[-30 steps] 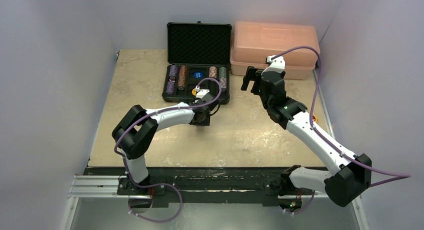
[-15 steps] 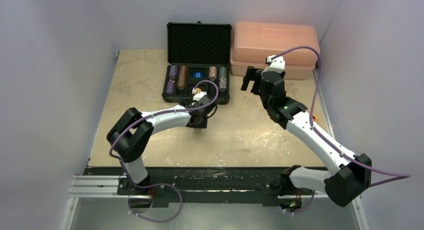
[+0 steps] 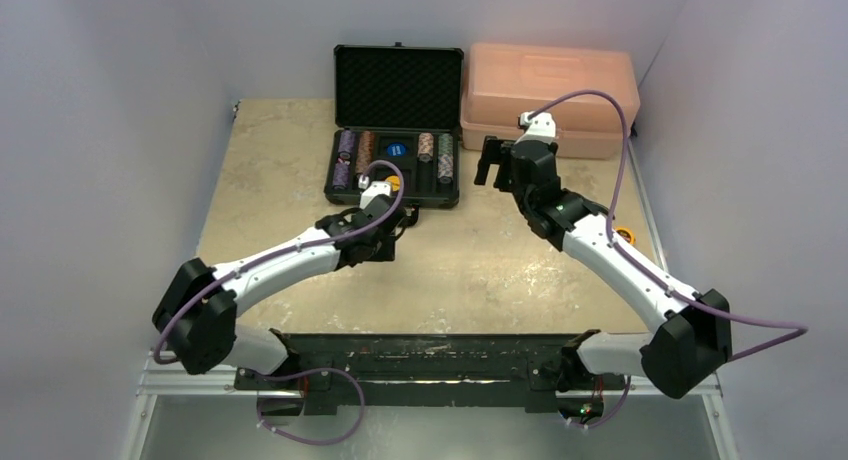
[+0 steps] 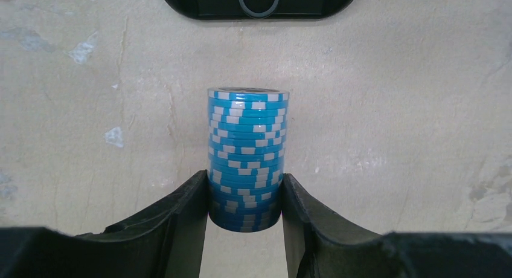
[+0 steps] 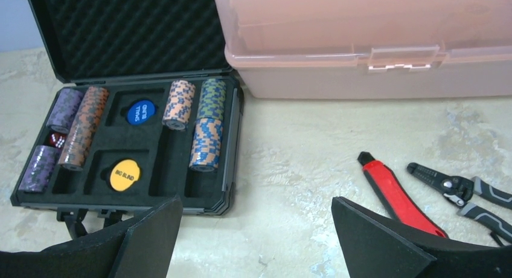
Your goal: Pack up texas hold em set
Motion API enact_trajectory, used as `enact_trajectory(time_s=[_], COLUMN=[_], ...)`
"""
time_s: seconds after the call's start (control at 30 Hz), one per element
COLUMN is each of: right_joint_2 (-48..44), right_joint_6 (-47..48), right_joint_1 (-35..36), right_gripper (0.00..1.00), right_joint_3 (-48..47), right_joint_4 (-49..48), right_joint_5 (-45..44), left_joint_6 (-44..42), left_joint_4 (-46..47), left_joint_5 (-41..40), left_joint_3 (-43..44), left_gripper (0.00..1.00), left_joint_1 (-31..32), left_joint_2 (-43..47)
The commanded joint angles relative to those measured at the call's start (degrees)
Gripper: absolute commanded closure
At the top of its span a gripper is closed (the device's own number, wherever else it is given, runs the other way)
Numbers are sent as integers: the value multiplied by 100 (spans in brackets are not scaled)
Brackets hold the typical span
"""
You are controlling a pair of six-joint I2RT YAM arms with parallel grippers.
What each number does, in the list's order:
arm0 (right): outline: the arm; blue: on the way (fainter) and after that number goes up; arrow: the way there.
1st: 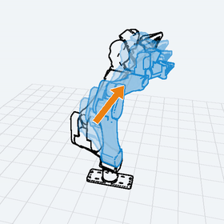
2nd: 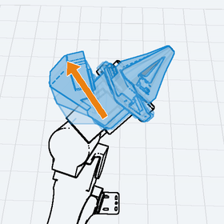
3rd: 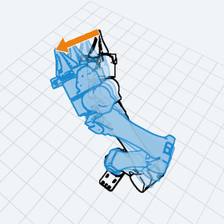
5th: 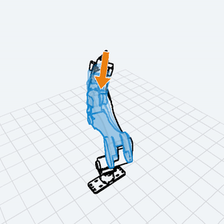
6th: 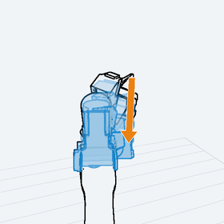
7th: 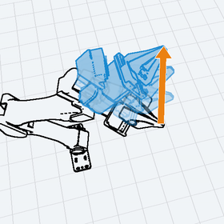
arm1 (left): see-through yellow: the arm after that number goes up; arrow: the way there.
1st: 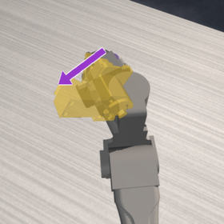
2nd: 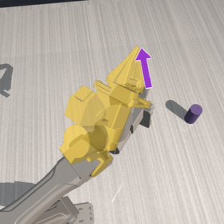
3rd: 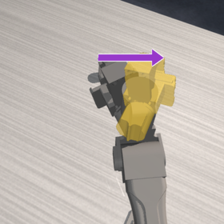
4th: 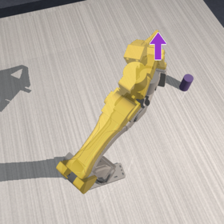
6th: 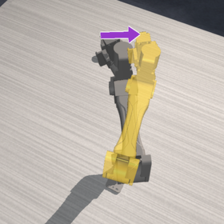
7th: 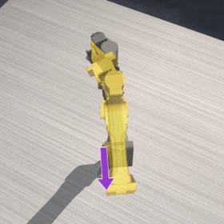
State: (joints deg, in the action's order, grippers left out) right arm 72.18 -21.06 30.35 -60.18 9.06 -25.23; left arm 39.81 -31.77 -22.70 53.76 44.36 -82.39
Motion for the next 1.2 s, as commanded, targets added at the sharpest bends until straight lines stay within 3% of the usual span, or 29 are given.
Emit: enact_trajectory(time_s=[0.0,0.23,0.5,0.77,1.17], right_joint_2=[159,846,1851,2875,3797], right_joint_6=[-56,-279,-666,-700,-545], right_joint_1=[-6,-3,-3,-3,-23], right_gripper=[1,2,8,17,33], right_joint_3=[-293,-545,-903,-1441,-1905], right_joint_4=[-21,173,200,264,398], right_joint_5=[358,1172,1453,1305,942], left_joint_6=[-298,-702,-1107,-1486,-1688], left_joint_4=[-289,-1909,-3251,-2918,-2752], left_joint_5=[-103,-462,-503,-809,-585], left_joint_3=[13,646,1267,501,445], left_gripper=[100,100,100,100,100], left_joint_1=[-24,-69,-102,-199,-339], left_joint_2=[772,1536,2606,3135,3169])
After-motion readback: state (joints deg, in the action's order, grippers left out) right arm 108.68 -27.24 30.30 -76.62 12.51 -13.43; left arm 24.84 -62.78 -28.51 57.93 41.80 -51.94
